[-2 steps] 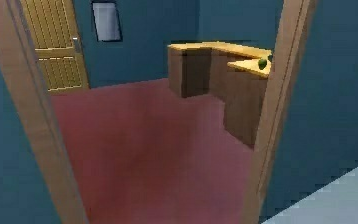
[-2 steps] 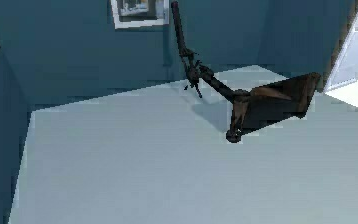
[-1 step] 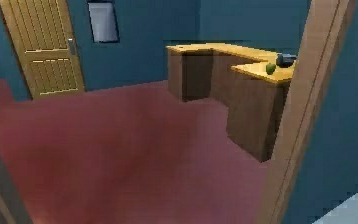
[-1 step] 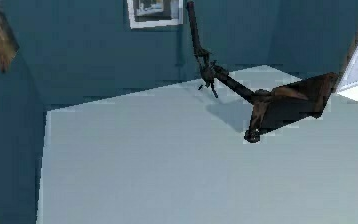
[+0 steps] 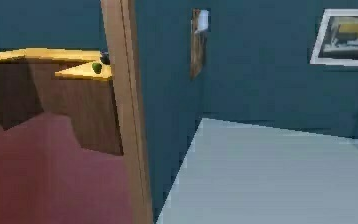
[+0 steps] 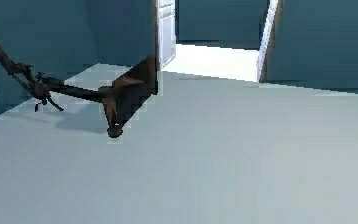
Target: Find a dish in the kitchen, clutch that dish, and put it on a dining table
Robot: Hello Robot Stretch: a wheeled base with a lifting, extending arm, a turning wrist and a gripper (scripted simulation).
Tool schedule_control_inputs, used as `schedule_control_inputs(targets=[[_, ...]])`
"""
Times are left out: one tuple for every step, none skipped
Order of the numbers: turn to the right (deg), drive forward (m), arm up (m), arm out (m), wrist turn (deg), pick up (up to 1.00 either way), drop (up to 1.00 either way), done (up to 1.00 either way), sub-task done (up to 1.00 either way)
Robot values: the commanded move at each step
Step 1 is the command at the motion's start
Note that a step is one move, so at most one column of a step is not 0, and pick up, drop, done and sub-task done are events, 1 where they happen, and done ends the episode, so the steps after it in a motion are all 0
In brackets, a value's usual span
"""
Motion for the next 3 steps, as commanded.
schedule_control_inputs(targets=[[45.0,0.00,0.00,0.00,0.0,0.00,0.00,0.00,0.00],[45.0,0.00,0.00,0.00,0.0,0.00,0.00,0.00,0.00],[15.0,0.00,0.00,0.00,0.0,0.00,0.00,0.00,0.00]])
